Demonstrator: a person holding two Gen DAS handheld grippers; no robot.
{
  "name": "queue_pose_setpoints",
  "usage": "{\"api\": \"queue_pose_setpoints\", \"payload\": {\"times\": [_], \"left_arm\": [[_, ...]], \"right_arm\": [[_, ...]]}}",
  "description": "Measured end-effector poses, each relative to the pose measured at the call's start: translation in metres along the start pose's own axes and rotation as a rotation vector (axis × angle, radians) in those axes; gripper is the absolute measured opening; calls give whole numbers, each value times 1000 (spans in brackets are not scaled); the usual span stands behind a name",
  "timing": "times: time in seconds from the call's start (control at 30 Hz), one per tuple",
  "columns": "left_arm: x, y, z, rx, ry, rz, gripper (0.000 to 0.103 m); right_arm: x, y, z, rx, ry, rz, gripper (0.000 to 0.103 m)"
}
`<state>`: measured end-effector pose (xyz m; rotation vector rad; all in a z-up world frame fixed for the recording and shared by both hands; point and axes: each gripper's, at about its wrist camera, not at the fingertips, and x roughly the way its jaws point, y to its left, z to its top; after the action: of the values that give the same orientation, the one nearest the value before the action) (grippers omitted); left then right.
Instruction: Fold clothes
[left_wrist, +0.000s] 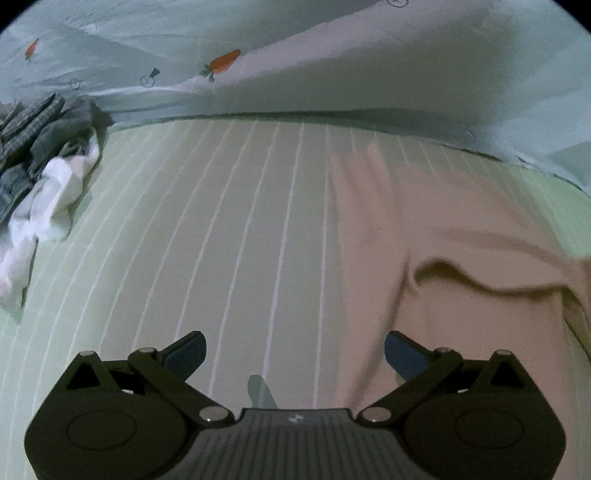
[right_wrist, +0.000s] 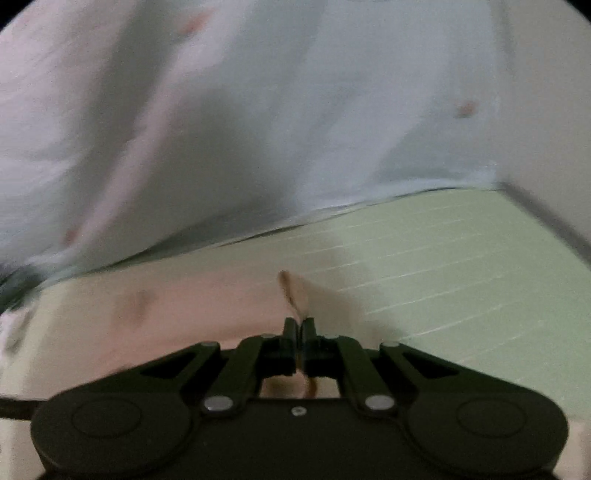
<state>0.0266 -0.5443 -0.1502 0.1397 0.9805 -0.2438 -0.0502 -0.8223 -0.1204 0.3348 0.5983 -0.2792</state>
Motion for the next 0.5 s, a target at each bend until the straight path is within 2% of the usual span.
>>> {"api": "queue_pose_setpoints", "payload": {"times": [0.03,0.1,0.17,0.23,0.27,0.3,0.33,0.47,0.5], "left_arm": [[-4,1,-5,2,2,-2,102],[-12,2,-15,6,4,-7,102],[-22,0,-18,15,-14,-8,102],[-32,-2,-20,25,-33,-10,102],[-38,-5,-21,32,-48,-12,102],[-41,-7,-21,37,-55,-16,102],[-45,-9,-22,40,-61,-22,102],[-48,-27,-28,45,-44,-64,102],[-48,-34,-29,52,-40,-72,102]], "right_arm": [[2,11,-7,-17,30,44,4],[13,30,-27,-41,147,136,6],[25,40,-51,-65,266,126,8],[24,42,-67,-67,333,131,12],[19,38,-67,-53,323,128,20],[12,33,-65,-35,302,122,46],[5,28,-64,-17,281,117,66],[-18,2,-54,19,189,48,81],[-23,-5,-51,25,165,26,93]]}}
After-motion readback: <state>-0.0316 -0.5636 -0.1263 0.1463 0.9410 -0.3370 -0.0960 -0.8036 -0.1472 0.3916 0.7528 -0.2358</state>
